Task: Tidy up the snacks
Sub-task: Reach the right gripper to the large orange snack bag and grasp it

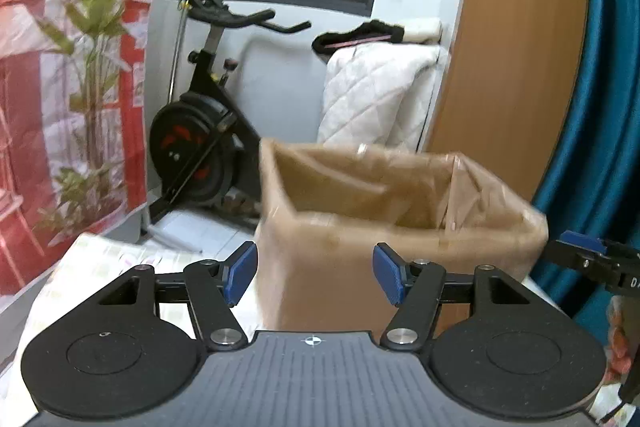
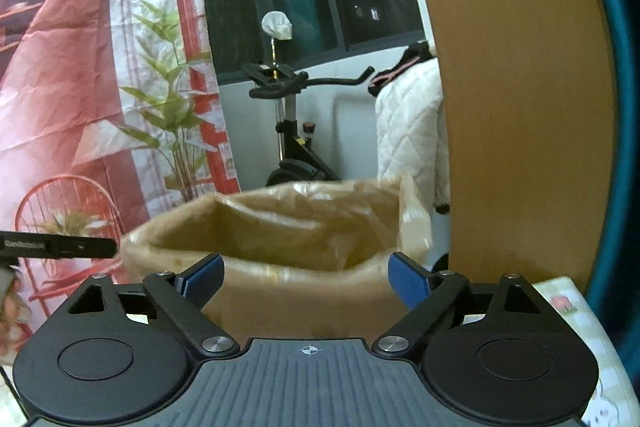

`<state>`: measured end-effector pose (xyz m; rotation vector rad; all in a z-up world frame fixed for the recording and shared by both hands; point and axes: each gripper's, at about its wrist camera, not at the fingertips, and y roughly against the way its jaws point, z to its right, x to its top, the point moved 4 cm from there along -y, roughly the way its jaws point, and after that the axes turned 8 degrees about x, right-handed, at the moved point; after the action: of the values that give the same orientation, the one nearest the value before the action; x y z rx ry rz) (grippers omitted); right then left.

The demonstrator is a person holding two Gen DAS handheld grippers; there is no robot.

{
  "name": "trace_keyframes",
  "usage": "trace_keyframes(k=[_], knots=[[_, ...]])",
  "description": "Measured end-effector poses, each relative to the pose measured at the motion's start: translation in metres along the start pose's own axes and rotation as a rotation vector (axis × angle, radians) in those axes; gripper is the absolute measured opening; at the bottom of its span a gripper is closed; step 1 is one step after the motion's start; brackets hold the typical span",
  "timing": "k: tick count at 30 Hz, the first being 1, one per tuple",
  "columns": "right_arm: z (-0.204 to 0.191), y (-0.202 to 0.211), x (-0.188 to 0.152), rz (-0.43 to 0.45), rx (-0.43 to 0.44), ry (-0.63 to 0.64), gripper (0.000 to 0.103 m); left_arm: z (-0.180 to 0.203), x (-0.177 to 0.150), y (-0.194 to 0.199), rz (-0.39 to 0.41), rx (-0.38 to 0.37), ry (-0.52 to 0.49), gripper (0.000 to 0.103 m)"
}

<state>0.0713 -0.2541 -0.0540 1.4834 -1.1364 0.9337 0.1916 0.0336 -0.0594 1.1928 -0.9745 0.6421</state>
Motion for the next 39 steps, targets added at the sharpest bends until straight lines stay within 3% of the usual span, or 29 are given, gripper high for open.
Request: trace_keyframes(k=[7,17,24,27,34,39], knots=[[0.003,0.011,-0.059,-0.091,-0.036,-0.054,0.087,-0.018,-0.049,0.013,-0.088,0.042,-0.022,0.066],[0.012,-0.018,-0.111,-0.252,-0.085,-0.091,0.087,-0.033,-0.090,0.013,-0.166,0.036,0.070,0.066],[0.035,-0.047,-0.130,-0.332,-0.142,-0.269,0.087,-0.024,-0.101,0.010,-0.183,0.032,0.057,0.066],[0.035,-0.052,-0.141,-0.368,-0.115,-0.315,0.081,-0.023,-0.101,0.010,-0.182,0.037,0.056,0.066],[0.027,-0.032,-0.144,-0.336,-0.088,-0.267,0.060,-0.022,-0.108,0.009,-0.207,0.032,0.061,0.065],[0.041,-0.005,-0.133,-0.255,-0.130,-0.272,0.058,-0.016,-0.114,0.010,-0.227,0.011,0.065,0.064]])
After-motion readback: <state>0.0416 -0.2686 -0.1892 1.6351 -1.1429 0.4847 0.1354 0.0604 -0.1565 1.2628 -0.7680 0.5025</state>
